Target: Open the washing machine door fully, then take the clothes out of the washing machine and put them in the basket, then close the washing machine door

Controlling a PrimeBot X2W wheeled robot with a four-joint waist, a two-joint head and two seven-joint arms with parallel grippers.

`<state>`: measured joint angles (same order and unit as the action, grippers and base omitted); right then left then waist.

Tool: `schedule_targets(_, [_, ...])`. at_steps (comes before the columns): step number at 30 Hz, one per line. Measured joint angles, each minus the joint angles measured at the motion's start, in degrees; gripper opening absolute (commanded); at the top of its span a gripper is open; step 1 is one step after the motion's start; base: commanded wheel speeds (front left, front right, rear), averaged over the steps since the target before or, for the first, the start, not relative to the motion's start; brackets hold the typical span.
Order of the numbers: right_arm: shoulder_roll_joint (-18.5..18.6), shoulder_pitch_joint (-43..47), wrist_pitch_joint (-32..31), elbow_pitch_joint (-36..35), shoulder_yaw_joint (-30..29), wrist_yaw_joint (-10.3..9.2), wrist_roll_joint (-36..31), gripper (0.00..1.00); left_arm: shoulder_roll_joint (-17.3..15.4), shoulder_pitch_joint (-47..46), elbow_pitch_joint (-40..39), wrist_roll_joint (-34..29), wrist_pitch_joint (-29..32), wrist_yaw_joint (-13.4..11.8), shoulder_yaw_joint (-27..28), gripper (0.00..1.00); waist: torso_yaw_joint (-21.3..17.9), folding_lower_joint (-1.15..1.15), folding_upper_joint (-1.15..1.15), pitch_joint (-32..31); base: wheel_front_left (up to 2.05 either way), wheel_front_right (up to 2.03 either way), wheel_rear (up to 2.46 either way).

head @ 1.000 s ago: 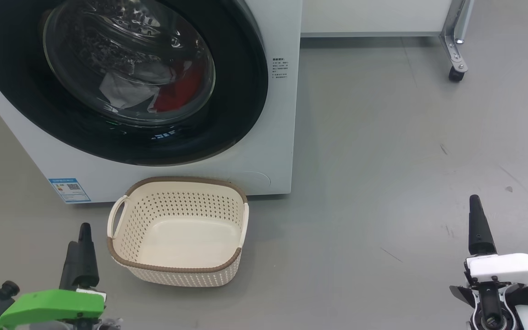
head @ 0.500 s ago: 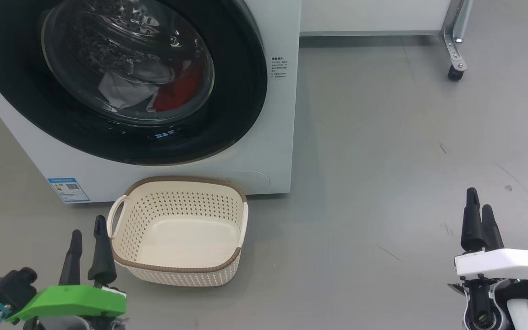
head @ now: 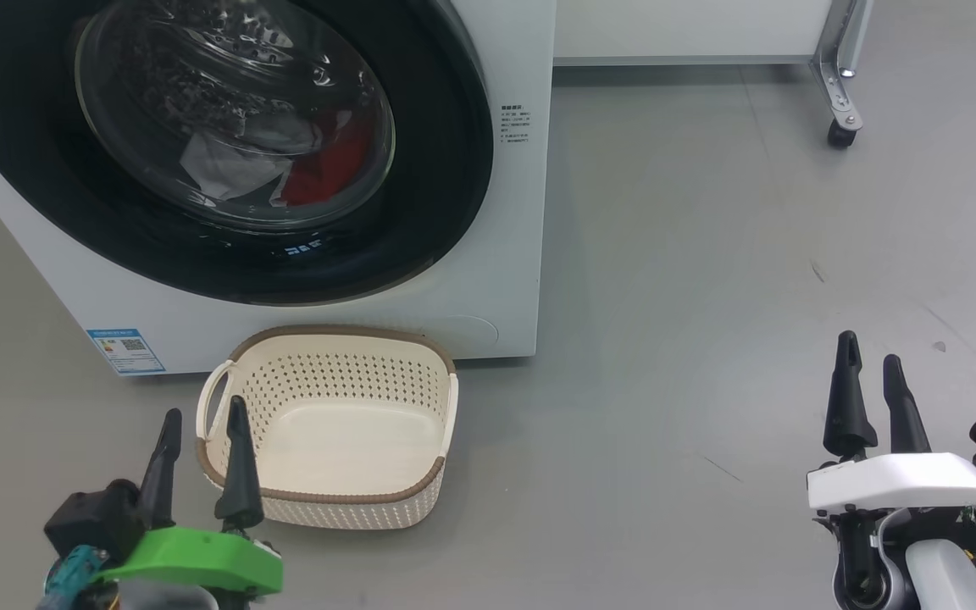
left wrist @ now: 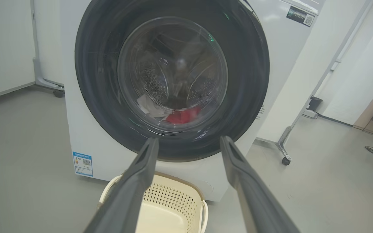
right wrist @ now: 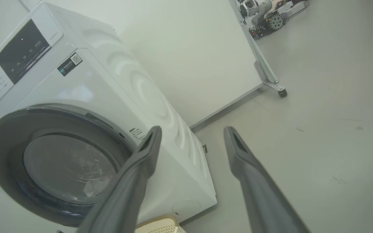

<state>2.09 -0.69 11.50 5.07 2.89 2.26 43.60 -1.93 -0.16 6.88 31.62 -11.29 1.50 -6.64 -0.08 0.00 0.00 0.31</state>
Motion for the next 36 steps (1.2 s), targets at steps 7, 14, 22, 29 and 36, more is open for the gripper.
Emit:
schedule_targets(7, [0.1, 0.0, 1.2, 0.0, 1.6, -0.99, -6.0, 1.00, -0.1, 0.0, 0.2, -9.1, -1.4, -1.6, -2.2, 1.00, -0.1, 0.00, 0.00, -0.1, 0.00, 0.00, 0.00])
schedule_targets(14, [0.2, 0.0, 2.4, 1.0, 3.7, -1.93, -12.4, 1.00, -0.1, 0.0, 1.6, -16.4, -2.5, -4.2, -4.0, 1.00, -0.1, 0.00, 0.00, -0.2, 0.00, 0.00, 0.00])
schedule_targets(22, [0.2, 0.0, 2.5, 3.3, 5.1, -2.45, -14.8, 1.00, -0.2, 0.0, 3.8, -19.6, -3.1, -5.4, -5.1, 1.00, -0.1, 0.00, 0.00, -0.4, 0.00, 0.00, 0.00])
schedule_targets(29, [0.5, 0.0, 2.1, 5.7, 6.3, -3.43, -16.3, 1.00, -0.2, 0.2, 7.0, -19.0, -3.1, -6.6, -5.0, 1.00, -0.2, 0.00, 0.00, -0.7, 0.00, 0.00, 0.00])
schedule_targets(36, [1.4, 0.0, 1.6, 7.1, 7.0, -4.41, -18.5, 1.00, -0.2, 0.2, 8.4, -18.5, -3.1, -6.8, -5.3, 1.00, -0.4, 0.00, 0.00, -0.8, 0.00, 0.00, 0.00])
